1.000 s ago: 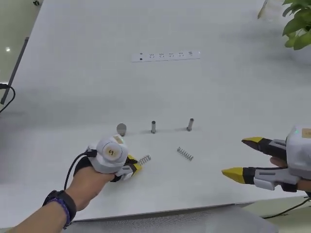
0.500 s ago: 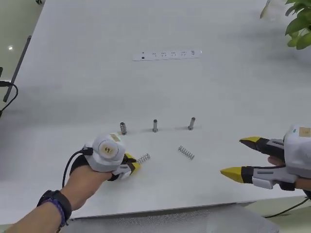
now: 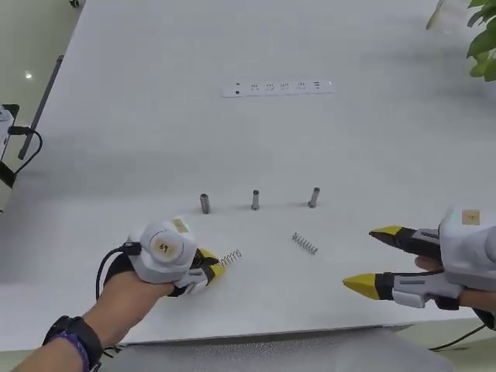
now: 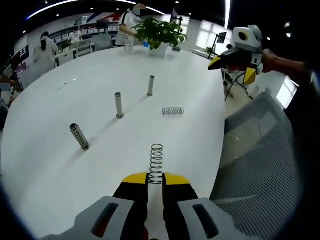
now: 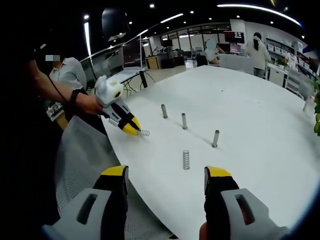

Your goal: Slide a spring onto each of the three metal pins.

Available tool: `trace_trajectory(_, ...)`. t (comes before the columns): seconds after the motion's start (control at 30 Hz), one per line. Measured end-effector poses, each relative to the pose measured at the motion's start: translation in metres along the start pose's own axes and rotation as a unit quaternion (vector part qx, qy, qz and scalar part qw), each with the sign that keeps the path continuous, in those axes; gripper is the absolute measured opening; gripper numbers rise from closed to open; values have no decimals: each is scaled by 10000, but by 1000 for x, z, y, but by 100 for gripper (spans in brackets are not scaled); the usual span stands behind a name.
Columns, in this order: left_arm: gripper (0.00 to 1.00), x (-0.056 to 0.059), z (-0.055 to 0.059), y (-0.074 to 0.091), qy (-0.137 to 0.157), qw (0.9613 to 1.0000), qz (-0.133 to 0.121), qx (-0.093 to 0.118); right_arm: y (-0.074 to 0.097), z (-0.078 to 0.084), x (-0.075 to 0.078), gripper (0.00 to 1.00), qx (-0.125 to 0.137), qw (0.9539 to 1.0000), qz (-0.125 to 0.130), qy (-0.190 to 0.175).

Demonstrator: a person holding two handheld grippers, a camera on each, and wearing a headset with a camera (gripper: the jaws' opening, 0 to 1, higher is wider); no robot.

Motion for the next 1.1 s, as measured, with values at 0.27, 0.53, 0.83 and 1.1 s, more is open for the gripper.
trace_trajectory(0.27, 3, 13, -5, 16, -224, 9997, 80, 99, -11, -7, -7, 58, 40, 9997, -225, 84)
trace_trajectory(0.53, 3, 23, -16, 29, -430, 9987, 148, 224, -23, -13, -13, 56, 97, 9988, -456, 156)
trace_trajectory(0.83, 3, 34, -35, 36, -676, 9966, 270, 382, -37, -25, -17, 51, 201, 9966, -734, 318)
trace_trajectory(1.1, 3, 45, -53, 41, -933, 9934, 416, 526, -48, -39, -17, 44, 345, 9931, -1000, 506)
Point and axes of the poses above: the centre of the closed fingertips' face, and the gripper's own axes: y roughly backward along the fingers, x roughly to its right, z roughly out of its underside, the point moved 9 cm from there along y, roughly backward along the fingers, and after that the axes turned 13 degrees about y, right-handed, at the moved point
